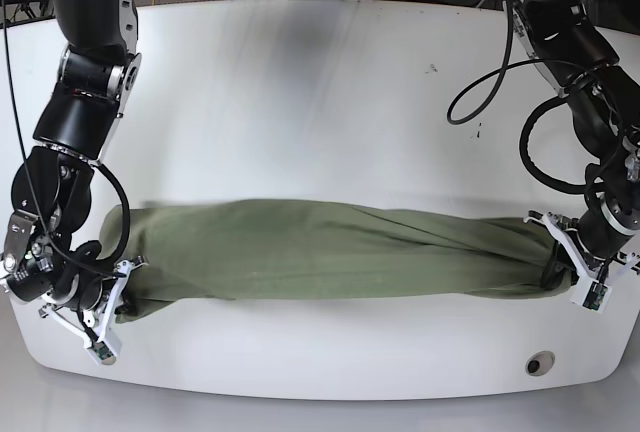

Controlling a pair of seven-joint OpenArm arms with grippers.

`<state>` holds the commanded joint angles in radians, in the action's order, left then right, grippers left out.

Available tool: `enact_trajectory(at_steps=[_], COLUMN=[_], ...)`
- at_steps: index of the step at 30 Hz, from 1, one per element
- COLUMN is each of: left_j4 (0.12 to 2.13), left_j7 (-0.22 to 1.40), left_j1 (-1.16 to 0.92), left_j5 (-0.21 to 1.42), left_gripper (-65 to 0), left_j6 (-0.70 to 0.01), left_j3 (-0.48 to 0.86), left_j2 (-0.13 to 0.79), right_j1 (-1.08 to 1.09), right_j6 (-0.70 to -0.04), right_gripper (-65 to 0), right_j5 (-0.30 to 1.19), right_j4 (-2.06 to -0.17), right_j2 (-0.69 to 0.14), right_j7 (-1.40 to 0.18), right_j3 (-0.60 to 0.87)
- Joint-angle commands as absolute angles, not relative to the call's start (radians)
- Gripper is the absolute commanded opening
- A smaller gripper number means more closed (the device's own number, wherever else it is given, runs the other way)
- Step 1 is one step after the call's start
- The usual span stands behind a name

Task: Fold the T-shirt properly

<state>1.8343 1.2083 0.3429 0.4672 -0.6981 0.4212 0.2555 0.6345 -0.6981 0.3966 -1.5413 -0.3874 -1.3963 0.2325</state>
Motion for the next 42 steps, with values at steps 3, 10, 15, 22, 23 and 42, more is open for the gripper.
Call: enact_trajectory(at_steps=[3,10,15,22,23,42], left_j4=[1.825,1.831,1.831,1.822,1.821,1.349], left_j7=[1.208,1.21,1.21,1.21,1.21,1.061], left_j1=[0.303,0.214,0.131,0.07,0.067,0.262], left_j5=[0.467,0.47,0.47,0.47,0.47,0.464], left_gripper=[-59.2,-53.3,-45.8,-40.3,-40.1,-39.3], left_j6=[-0.698,-0.698,-0.698,-0.698,-0.698,-0.698], left_j3=[0.426,0.427,0.427,0.455,0.456,0.458], left_j2=[0.255,0.257,0.257,0.257,0.257,0.282], right_j1=[0.576,0.46,0.36,0.252,0.245,0.22], right_j6=[-0.698,-0.698,-0.698,-0.698,-0.698,-0.698], right_gripper=[-65.0,-65.0,-65.0,-65.0,-65.0,-65.0], right_j5=[0.397,0.397,0.397,0.397,0.397,0.394], right_j4=[-1.575,-1.641,-1.684,-1.727,-1.727,-1.725], right_j2=[-0.383,-0.355,-0.352,-0.321,-0.321,-0.295], right_j7=[-1.396,-1.396,-1.396,-1.396,-1.396,-1.396], right_j3=[0.26,0.28,0.283,0.329,0.329,0.326])
